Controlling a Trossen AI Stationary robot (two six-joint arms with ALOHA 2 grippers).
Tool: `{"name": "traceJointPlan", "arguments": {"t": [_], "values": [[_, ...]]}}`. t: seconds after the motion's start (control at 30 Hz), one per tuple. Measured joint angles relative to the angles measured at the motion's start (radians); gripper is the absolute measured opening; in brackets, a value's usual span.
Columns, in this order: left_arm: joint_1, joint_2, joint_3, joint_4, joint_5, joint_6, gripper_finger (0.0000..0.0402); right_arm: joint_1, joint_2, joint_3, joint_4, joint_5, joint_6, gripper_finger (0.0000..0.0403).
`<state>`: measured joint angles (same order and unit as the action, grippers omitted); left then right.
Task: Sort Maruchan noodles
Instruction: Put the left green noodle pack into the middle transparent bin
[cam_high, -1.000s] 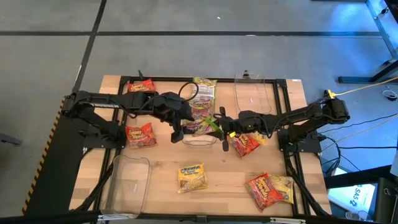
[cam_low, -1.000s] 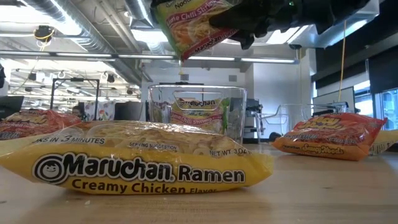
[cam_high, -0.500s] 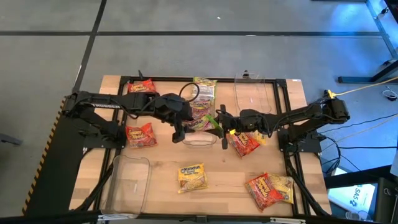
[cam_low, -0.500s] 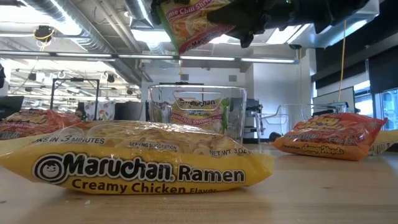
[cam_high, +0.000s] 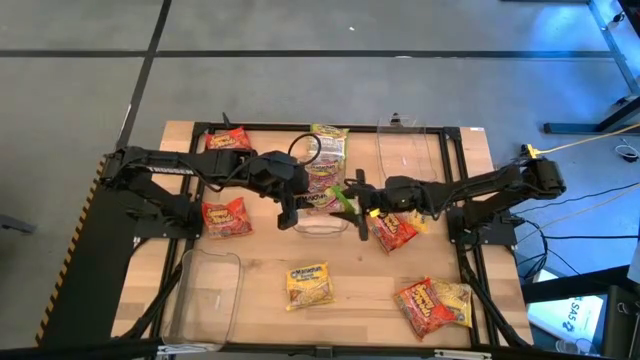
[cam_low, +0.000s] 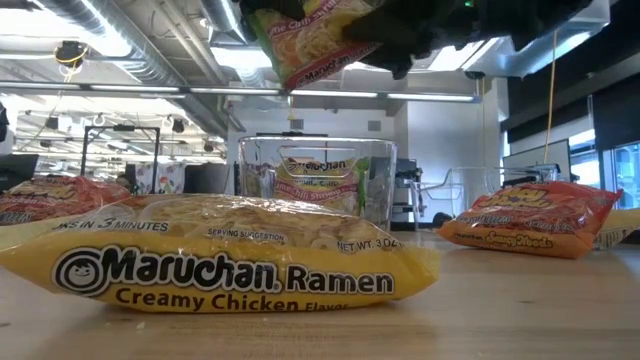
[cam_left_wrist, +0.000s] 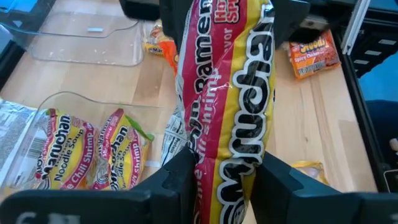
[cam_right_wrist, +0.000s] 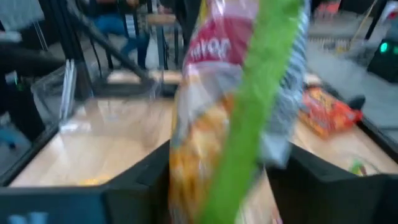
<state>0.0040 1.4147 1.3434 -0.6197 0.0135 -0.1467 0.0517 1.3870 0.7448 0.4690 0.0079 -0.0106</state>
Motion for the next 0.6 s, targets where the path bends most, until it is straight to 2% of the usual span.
{"name": "traceJointPlan", "arguments": {"t": [0.17, 0.37, 0.47, 0.6], "values": [[0.000, 0.000, 0.000, 0.001, -0.004, 0.001, 0.0112, 0.000, -0.178, 0.000, -0.301, 0.000, 0.003, 0.0236], [0.000, 0.026, 0.000, 0.009, -0.005, 0.023, 0.0112, 0.054, -0.372, 0.000, -0.700, 0.007, 0.057, 0.0247], [0.002, 0.059, 0.000, 0.004, -0.028, 0.024, 0.0112, 0.111, -0.403, 0.000, -0.791, 0.057, 0.099, 0.0245], [0.025, 0.110, 0.000, -0.041, -0.032, 0.022, 0.0111, 0.188, -0.406, -0.001, -0.826, 0.153, 0.109, 0.0243]]}}
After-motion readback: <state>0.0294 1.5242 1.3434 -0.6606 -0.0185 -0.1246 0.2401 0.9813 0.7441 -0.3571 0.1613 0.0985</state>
